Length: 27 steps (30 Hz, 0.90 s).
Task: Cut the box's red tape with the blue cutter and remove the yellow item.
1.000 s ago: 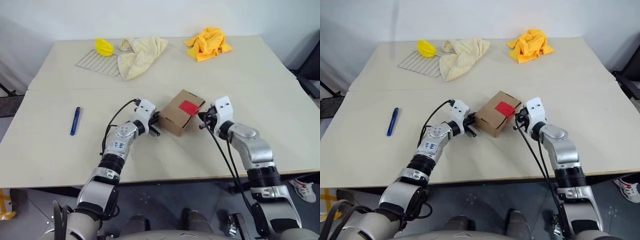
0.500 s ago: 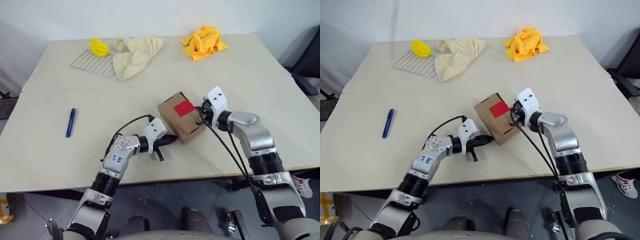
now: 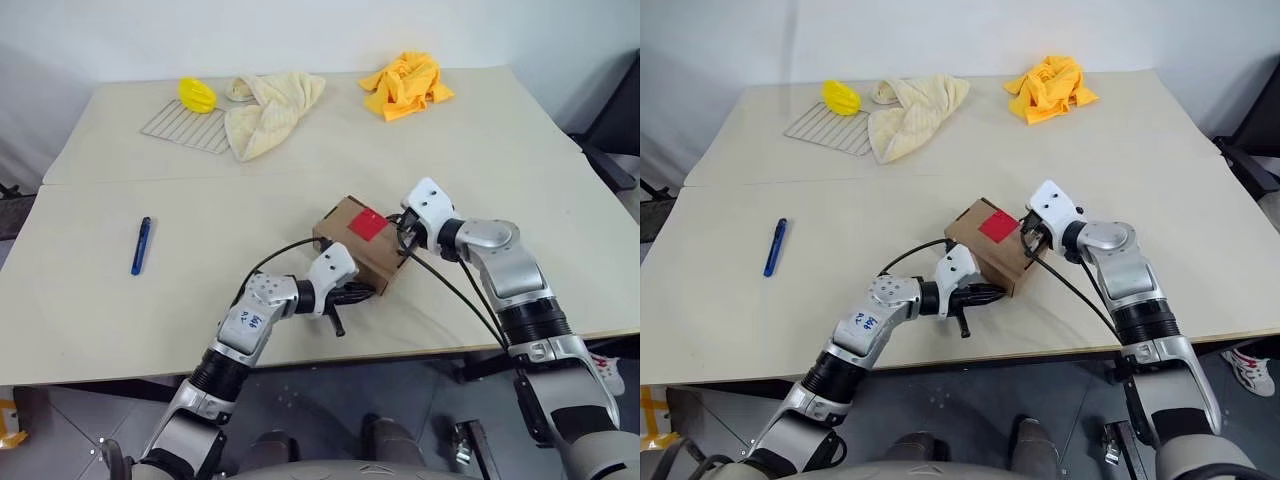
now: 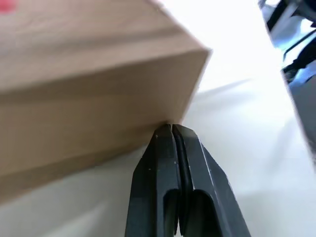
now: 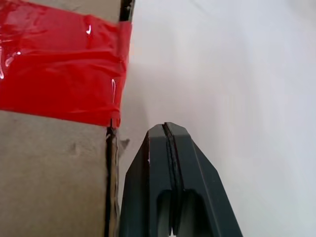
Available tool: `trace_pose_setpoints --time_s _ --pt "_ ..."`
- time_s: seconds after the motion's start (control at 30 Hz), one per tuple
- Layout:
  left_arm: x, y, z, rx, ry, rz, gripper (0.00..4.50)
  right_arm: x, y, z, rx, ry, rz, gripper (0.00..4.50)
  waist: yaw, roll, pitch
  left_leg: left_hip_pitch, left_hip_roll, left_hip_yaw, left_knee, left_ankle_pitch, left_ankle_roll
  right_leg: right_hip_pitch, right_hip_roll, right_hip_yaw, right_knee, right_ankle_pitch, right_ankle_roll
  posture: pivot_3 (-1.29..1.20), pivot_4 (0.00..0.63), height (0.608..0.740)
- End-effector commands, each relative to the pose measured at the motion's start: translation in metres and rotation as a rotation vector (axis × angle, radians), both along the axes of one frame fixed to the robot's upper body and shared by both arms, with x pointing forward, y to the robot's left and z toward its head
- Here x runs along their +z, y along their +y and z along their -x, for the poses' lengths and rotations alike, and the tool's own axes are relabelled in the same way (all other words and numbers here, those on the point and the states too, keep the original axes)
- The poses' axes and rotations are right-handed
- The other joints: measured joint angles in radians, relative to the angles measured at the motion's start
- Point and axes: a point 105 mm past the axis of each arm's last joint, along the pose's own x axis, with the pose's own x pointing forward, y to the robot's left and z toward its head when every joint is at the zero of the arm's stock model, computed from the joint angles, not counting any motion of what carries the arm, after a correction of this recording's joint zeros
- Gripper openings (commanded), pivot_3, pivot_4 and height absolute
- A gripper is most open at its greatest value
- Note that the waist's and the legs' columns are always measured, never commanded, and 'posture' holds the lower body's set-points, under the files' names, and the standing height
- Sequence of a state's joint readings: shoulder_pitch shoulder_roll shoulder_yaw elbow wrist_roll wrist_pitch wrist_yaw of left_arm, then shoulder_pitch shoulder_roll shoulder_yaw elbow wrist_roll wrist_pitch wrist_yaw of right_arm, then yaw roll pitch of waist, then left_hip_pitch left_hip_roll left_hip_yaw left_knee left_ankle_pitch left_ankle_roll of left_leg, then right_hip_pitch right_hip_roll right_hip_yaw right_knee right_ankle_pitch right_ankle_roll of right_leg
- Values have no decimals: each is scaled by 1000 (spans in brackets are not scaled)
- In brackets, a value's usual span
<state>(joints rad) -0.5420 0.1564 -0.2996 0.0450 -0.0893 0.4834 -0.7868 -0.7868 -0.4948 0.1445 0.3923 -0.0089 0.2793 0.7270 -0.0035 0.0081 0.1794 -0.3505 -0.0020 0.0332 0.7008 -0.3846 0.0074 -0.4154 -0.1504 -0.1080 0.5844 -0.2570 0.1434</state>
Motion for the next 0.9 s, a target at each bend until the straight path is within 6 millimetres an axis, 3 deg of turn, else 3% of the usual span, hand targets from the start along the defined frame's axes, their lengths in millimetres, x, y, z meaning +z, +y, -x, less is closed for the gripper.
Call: trace_pose_setpoints --time_s 0.03,0.2,0.5,0.9 --pt "16 -6 6 -33 -45 39 43 16 -3 -5 -16 -65 -24 0 0 0 0 0 0 0 0 0 0 0 0 0 0 0 0 0 150 740" --pt "16 3 2 5 -45 37 43 26 -12 -3 -21 -59 -76 0 2 0 0 0 0 0 1 0 0 0 0 0 0 0 0 0 150 740" --pt "14 16 0 45 -43 21 43 14 -11 22 74 23 -80 0 2 0 0 0 0 0 0 0 0 0 0 0 0 0 0 0 150 740" --pt "19 1 8 -2 -51 38 43 3 -6 48 167 110 -44 0 10 0 0 -1 0 0 1 0 0 0 0 0 0 0 0 0 150 740"
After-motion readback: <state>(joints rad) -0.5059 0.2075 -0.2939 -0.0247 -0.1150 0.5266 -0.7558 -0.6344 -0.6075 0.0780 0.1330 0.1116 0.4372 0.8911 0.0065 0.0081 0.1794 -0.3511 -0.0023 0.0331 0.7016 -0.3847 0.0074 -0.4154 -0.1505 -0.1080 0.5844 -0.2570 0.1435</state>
